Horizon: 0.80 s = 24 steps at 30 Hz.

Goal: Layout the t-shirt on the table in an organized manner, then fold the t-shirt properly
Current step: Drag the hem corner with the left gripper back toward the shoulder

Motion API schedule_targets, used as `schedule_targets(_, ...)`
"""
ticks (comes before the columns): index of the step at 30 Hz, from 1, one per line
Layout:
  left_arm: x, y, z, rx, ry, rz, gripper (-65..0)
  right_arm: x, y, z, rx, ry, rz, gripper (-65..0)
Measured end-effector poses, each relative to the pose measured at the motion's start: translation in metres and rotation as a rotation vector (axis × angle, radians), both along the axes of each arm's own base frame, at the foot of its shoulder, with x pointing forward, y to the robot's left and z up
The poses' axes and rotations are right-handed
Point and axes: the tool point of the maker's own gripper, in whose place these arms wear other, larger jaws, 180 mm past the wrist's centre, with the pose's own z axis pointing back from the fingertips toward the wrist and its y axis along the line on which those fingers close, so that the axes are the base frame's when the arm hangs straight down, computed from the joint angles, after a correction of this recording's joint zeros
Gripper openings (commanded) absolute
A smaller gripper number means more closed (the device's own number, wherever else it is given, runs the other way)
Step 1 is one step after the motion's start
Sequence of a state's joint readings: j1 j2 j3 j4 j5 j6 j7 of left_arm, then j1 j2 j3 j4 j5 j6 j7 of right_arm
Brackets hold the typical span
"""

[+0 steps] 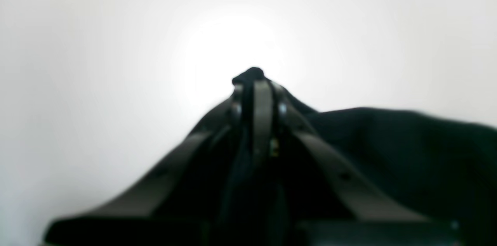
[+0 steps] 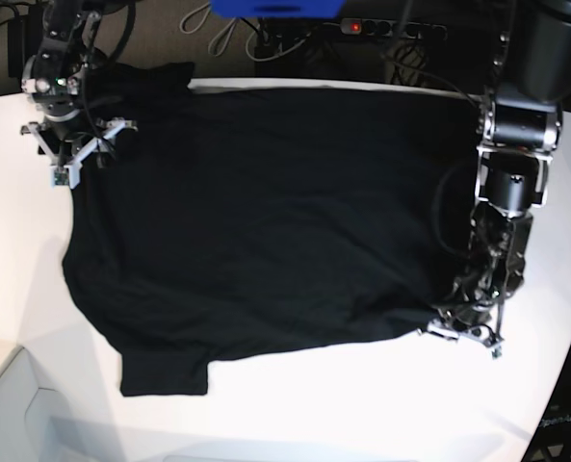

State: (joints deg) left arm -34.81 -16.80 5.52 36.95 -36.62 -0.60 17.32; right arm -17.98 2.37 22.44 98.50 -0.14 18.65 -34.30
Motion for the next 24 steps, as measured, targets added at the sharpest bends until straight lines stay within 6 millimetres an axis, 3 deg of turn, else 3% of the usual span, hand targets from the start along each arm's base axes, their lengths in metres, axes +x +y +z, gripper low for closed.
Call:
schedule_targets(4,0.025,-0.002,0.057,0.021,-0.148,-0.029,-64.6,-0.001,0.0,-0.001,0.001,0.004,0.0,-31.8)
schedule_targets(6,0.028,-0.003,0.064,0.023,-0.165,-0.034,-64.5,-0.001,0.0,0.0,-0.001,0.005,0.0,-31.8)
schedule_targets(9,0.026,-0.001,0.058,0.037,-0.138,-0.036,-60.6,-0.001,0.0,0.0,-0.001,0.005,0.0,-31.8)
schedule_targets(12,0.025,0.002,0.056,0.104,-0.128,-0.053,-45.5,-0.001,0.0,0.0,-0.001,0.004,0.0,-31.8)
schedule_targets(16,0.025,0.0,0.054,0.142,-0.122,-0.065,-15.3,-0.001,0.0,0.0,-0.002,0.004,-0.001,-31.8)
schedule_targets(18,0.023,-0.004,0.052,0.131,-0.125,-0.07,-3.4,-0.001,0.0,0.0,-0.001,0.004,-0.001,-31.8)
schedule_targets(19,0.02,-0.008,0.05,0.128,-0.128,-0.078,0.0,-0.001,0.0,0.0,-0.001,0.005,-0.001,-31.8)
schedule_targets(24,-0.012,-0.036,0.031,0.113,-0.072,-0.166,0.0,0.0,0.0,0.0,0.001,0.001,0.0,-31.8)
